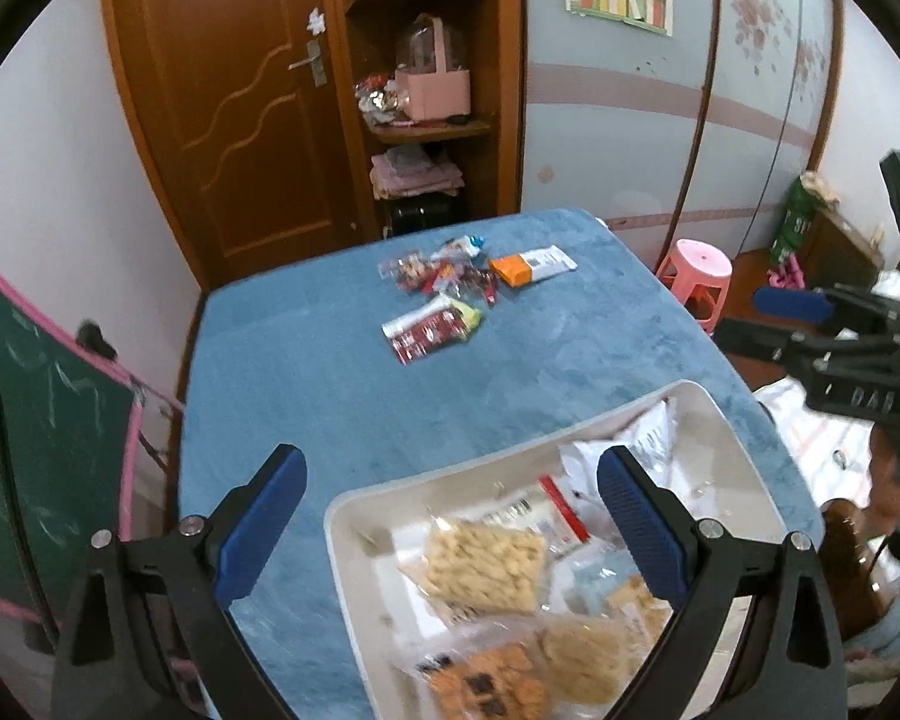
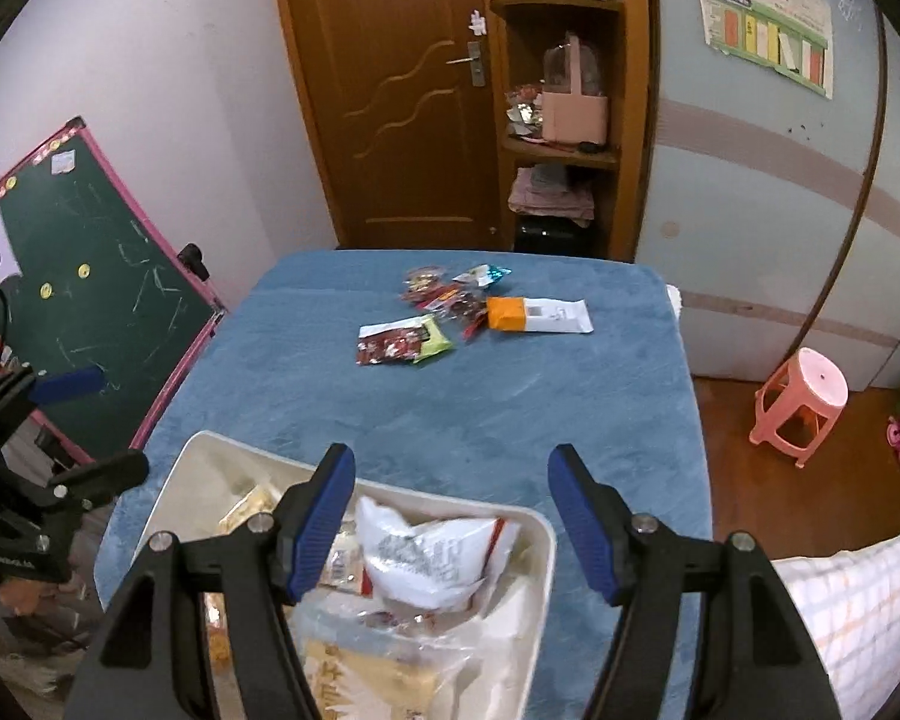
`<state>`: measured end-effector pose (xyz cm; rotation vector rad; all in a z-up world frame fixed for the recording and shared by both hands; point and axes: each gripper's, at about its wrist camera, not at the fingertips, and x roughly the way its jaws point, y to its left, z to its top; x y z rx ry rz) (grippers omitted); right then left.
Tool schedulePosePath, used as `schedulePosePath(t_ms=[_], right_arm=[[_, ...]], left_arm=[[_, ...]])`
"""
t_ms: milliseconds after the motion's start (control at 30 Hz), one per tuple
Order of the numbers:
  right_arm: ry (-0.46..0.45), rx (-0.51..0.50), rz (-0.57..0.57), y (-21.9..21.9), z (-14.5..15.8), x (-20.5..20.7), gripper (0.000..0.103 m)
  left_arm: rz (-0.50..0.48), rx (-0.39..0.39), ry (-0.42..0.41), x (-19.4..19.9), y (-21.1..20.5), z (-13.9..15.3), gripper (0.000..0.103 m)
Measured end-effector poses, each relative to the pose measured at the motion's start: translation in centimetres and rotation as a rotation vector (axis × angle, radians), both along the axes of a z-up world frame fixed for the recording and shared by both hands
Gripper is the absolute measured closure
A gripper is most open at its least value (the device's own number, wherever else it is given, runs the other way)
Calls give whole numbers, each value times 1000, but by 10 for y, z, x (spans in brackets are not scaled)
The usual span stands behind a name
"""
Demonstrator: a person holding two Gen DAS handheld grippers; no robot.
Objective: Organize snacks
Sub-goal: 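Move both tools back over the remaining snacks on the table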
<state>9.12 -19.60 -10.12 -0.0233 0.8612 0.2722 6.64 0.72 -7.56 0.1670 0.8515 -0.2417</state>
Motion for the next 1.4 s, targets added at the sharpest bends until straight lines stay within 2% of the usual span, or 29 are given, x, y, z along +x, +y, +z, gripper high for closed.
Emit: schedulePosePath(t_ms=[100,167,267,367,667,800,900,1000,1100,1233,1400], right_arm=[[-11,36,14,-11,11,10,35],[-43,-15,5,-15,22,19,35],[-91,-57,10,-17,37,27,34],[-108,-72,12,-21,50,42,26],[-185,-227,53,-25,90,101,26],[-207,-262,62,-29,101,131,26],[-204,-289,70,-31,101,159,26],[-175,-305,85,-34,90,185,26],[-126,-309,93,-35,67,209,26],[-43,-328,140,-30,21,236,26],[57,-353,270,-13,-41,253,26]], left_arm=[[-19,51,-35,12,-3,11,6],[-33,85,-67,22,-5,20,6],[-57,92,-74,43,-7,33,6],[-71,100,-63,65,-9,42,6],[-132,211,-136,132,-27,68,6],[-169,230,-141,159,-35,73,6],[-195,233,-105,184,-41,68,6],[-183,244,-90,211,-43,53,6],[-157,251,-35,238,-43,24,6],[-147,277,51,265,-42,-26,6],[-217,320,185,282,-43,-93,6]])
